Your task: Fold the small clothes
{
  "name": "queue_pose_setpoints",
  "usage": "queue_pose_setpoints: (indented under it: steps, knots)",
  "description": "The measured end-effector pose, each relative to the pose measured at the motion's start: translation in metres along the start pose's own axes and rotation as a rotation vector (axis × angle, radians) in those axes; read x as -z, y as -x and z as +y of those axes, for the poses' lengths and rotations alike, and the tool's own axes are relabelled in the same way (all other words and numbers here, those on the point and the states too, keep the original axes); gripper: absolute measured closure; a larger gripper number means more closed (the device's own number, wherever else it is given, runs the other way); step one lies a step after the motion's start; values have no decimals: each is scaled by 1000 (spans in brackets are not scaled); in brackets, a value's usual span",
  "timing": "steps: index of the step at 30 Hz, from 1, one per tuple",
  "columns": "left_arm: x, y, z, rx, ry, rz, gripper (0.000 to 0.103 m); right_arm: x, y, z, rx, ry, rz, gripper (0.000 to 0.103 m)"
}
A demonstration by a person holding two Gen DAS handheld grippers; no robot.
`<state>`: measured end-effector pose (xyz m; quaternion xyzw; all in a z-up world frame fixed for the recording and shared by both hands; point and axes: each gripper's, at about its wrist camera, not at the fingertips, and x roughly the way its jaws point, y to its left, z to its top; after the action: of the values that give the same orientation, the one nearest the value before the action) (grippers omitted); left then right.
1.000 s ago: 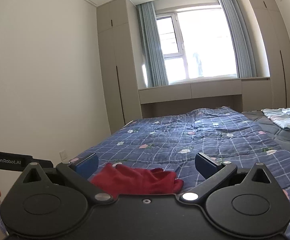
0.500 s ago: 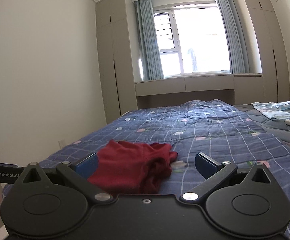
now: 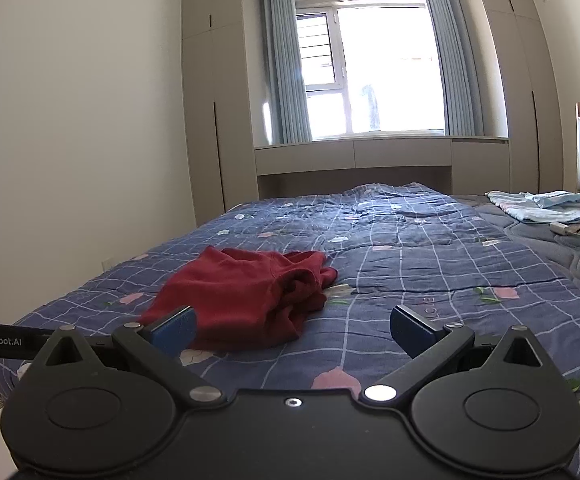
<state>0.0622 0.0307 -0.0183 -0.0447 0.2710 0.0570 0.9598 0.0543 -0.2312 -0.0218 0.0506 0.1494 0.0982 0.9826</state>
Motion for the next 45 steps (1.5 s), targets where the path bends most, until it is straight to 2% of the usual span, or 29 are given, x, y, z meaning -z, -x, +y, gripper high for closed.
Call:
queue_pose_setpoints:
  steps: [45]
  knots:
    - [3, -1, -1, -2, 0, 5, 0, 2, 0, 2, -14, 13, 5, 1]
